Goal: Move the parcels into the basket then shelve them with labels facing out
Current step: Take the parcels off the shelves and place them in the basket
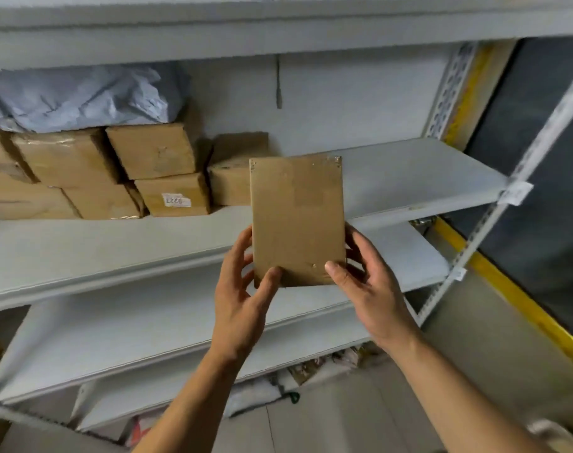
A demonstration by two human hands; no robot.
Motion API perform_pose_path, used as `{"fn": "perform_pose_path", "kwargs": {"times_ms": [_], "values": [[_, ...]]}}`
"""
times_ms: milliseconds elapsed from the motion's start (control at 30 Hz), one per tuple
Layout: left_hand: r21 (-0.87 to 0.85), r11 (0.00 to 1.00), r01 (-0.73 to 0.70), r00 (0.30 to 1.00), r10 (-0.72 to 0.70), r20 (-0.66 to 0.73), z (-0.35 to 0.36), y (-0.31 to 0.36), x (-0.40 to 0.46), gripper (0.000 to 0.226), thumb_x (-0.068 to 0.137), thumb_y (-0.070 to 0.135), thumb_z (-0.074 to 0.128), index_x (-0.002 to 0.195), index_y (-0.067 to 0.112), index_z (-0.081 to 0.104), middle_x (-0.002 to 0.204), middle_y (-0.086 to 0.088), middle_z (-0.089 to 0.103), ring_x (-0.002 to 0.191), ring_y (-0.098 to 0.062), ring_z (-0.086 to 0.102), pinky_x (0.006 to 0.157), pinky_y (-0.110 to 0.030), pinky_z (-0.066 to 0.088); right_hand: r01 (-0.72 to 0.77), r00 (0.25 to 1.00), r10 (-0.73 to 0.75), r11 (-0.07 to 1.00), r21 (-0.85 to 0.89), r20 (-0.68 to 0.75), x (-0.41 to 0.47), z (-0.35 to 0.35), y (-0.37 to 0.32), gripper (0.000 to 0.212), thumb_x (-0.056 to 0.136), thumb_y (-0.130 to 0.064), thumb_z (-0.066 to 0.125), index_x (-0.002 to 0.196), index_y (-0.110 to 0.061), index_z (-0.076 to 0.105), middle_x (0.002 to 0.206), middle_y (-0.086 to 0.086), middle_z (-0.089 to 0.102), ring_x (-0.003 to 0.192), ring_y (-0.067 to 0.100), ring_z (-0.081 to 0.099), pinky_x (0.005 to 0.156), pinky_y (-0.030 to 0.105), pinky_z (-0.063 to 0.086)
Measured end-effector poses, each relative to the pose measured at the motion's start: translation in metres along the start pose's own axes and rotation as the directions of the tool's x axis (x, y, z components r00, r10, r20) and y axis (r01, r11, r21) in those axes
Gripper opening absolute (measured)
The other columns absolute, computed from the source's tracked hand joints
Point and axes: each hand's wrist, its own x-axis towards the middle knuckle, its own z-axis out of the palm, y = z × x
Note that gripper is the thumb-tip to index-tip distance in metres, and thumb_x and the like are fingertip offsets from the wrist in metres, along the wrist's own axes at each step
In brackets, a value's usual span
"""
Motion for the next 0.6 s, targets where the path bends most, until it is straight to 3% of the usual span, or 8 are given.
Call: {"fn": "perform_pose_path", "kwargs": {"times_ms": [133, 200, 300, 467, 533, 600], "values": [[-0.027, 1.000, 0.012, 0.990, -0.008, 0.144, 0.085, 0.003, -0.011, 0.071, 0.088, 0.047, 0.075, 0.153, 0.046, 0.047, 0.144, 0.004, 0.058, 0.131, -0.022, 0.061, 0.101, -0.042, 0.059, -0.030, 0.989, 0.029, 1.000, -0.004, -0.143, -0.037, -0.081, 0.016, 0.065, 0.101, -0.040, 0.068, 0.159, -0.046, 0.038, 0.151, -0.021, 0.055, 0.140, 0.001, 0.051, 0.113, 0.035, 0.050], [-0.036, 0.999, 0.030, 0.975, -0.021, 0.220, 0.124, 0.001, -0.019, 0.067, 0.089, 0.043, 0.075, 0.151, 0.048, 0.049, 0.143, 0.002, 0.058, 0.130, -0.024, 0.061, 0.102, -0.044, 0.058, -0.065, 0.973, 0.075, 0.997, 0.051, -0.218, -0.060, -0.113, 0.023, 0.065, 0.101, -0.037, 0.069, 0.158, -0.045, 0.040, 0.151, -0.024, 0.056, 0.138, -0.003, 0.052, 0.109, 0.024, 0.051], [-0.009, 0.998, 0.059, 0.932, -0.052, 0.358, 0.182, -0.005, -0.035, 0.062, 0.088, 0.040, 0.072, 0.142, 0.062, 0.051, 0.138, 0.009, 0.062, 0.127, -0.017, 0.062, 0.095, -0.030, 0.057, -0.132, 0.915, 0.169, 0.984, 0.122, -0.367, -0.096, -0.159, 0.042, 0.065, 0.100, -0.027, 0.071, 0.156, -0.045, 0.043, 0.142, -0.023, 0.063, 0.132, -0.001, 0.059, 0.108, 0.023, 0.051], [0.077, 0.996, 0.037, 0.825, -0.074, 0.561, 0.265, -0.022, -0.065, 0.063, 0.101, 0.013, 0.069, 0.155, 0.035, 0.046, 0.142, 0.023, 0.057, 0.119, 0.011, 0.058, 0.087, -0.006, 0.048, -0.219, 0.790, 0.271, 0.963, 0.159, -0.550, -0.160, -0.212, 0.075, 0.065, 0.102, -0.021, 0.069, 0.160, -0.035, 0.041, 0.141, -0.013, 0.067, 0.124, 0.009, 0.068, 0.105, 0.026, 0.055], [0.106, 0.994, 0.024, 0.732, -0.090, 0.675, 0.305, -0.041, -0.079, 0.064, 0.100, 0.015, 0.070, 0.155, 0.038, 0.046, 0.139, 0.029, 0.060, 0.120, 0.010, 0.060, 0.092, -0.012, 0.052, -0.252, 0.720, 0.326, 0.945, 0.206, -0.612, -0.193, -0.231, 0.092, 0.067, 0.103, -0.024, 0.070, 0.161, -0.037, 0.039, 0.144, -0.016, 0.064, 0.128, 0.007, 0.065, 0.108, 0.029, 0.054], [0.136, 0.990, 0.049, 0.635, -0.135, 0.760, 0.340, -0.061, -0.098, 0.065, 0.099, 0.023, 0.073, 0.157, 0.038, 0.045, 0.142, 0.021, 0.062, 0.126, 0.002, 0.062, 0.100, -0.029, 0.058, -0.290, 0.642, 0.381, 0.924, 0.249, -0.665, -0.226, -0.246, 0.111, 0.071, 0.103, -0.028, 0.070, 0.163, -0.037, 0.034, 0.150, -0.013, 0.060, 0.135, 0.009, 0.060, 0.112, 0.037, 0.052]]}}
